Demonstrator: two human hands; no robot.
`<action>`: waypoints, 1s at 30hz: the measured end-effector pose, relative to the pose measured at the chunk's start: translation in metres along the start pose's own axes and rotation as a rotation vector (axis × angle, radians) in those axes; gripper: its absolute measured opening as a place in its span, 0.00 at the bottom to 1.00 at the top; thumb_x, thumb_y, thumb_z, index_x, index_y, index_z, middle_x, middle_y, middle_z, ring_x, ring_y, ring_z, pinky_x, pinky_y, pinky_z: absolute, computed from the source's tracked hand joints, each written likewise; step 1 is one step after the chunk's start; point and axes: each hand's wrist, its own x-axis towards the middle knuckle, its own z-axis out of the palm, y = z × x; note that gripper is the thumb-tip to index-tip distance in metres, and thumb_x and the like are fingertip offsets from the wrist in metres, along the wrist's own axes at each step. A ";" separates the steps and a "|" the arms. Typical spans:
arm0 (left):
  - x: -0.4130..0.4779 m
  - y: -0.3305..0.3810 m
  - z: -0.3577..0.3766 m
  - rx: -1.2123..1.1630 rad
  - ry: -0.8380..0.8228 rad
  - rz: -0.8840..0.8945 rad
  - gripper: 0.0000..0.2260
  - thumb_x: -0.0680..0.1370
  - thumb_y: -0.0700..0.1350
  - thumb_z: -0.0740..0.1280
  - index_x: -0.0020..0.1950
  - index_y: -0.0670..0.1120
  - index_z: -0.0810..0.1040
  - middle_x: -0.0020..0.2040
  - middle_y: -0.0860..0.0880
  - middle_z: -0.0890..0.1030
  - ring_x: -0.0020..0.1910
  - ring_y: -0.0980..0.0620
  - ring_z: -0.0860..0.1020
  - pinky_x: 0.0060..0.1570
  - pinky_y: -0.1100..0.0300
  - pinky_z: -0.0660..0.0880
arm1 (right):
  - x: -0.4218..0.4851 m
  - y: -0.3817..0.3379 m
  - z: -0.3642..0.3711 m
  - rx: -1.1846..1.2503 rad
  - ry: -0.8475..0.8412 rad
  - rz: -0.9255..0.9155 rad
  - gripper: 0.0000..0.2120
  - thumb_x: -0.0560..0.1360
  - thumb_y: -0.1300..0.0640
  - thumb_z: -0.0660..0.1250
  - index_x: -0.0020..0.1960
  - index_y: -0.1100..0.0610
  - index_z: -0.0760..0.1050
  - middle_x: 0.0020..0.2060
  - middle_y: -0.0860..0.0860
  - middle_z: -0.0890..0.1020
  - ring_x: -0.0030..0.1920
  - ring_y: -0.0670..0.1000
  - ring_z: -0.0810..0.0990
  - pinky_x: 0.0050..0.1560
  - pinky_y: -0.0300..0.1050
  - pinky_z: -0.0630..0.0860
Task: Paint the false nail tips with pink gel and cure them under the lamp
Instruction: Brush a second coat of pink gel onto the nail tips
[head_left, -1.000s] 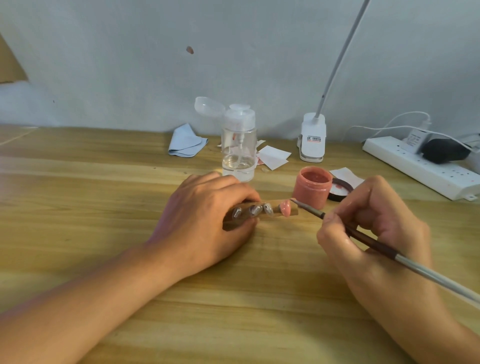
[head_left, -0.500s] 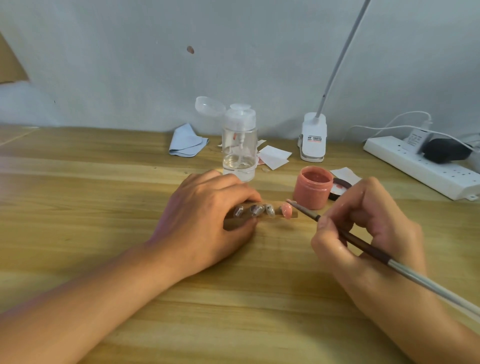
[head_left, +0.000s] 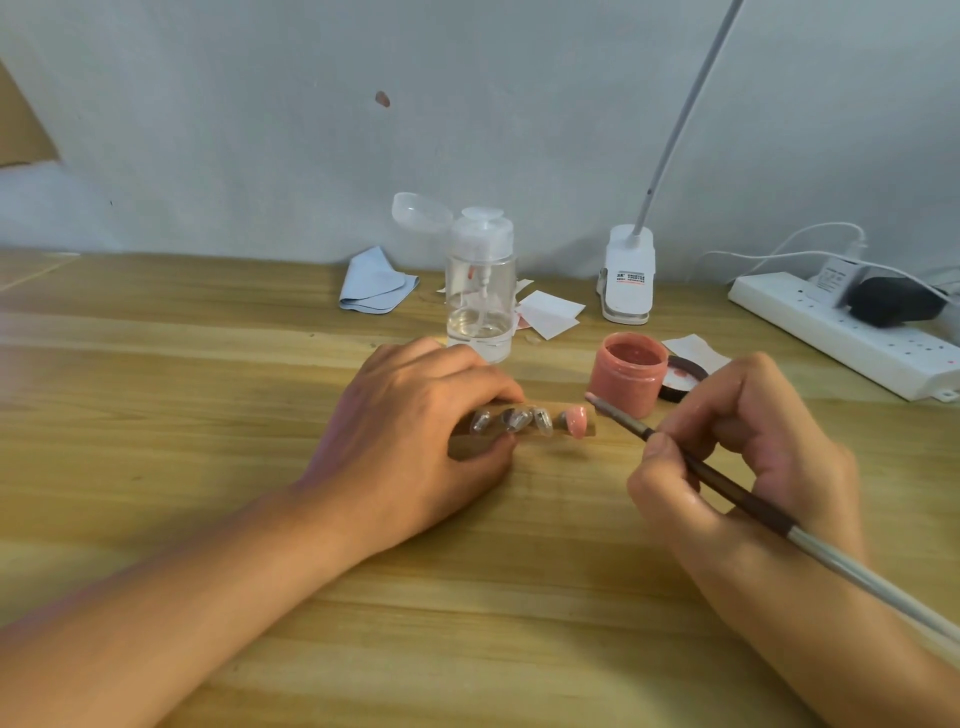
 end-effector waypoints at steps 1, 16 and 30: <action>0.000 0.000 0.000 0.001 0.005 0.000 0.09 0.70 0.52 0.70 0.50 0.56 0.82 0.44 0.59 0.80 0.46 0.55 0.73 0.49 0.56 0.70 | 0.000 -0.001 0.000 0.005 0.002 -0.002 0.06 0.65 0.50 0.63 0.39 0.47 0.68 0.33 0.46 0.79 0.41 0.55 0.77 0.40 0.52 0.74; 0.000 -0.001 0.000 -0.002 0.010 0.009 0.08 0.71 0.52 0.71 0.50 0.56 0.82 0.45 0.59 0.80 0.46 0.55 0.72 0.49 0.57 0.69 | 0.002 -0.001 0.005 -0.041 -0.048 -0.012 0.07 0.65 0.57 0.66 0.38 0.52 0.68 0.32 0.45 0.79 0.34 0.50 0.77 0.44 0.48 0.70; 0.000 -0.001 0.001 0.005 0.012 0.014 0.08 0.71 0.53 0.71 0.50 0.57 0.82 0.45 0.60 0.80 0.46 0.57 0.72 0.48 0.57 0.69 | 0.002 0.000 0.005 -0.086 -0.075 0.005 0.08 0.64 0.56 0.67 0.39 0.52 0.68 0.33 0.45 0.79 0.34 0.49 0.77 0.43 0.45 0.67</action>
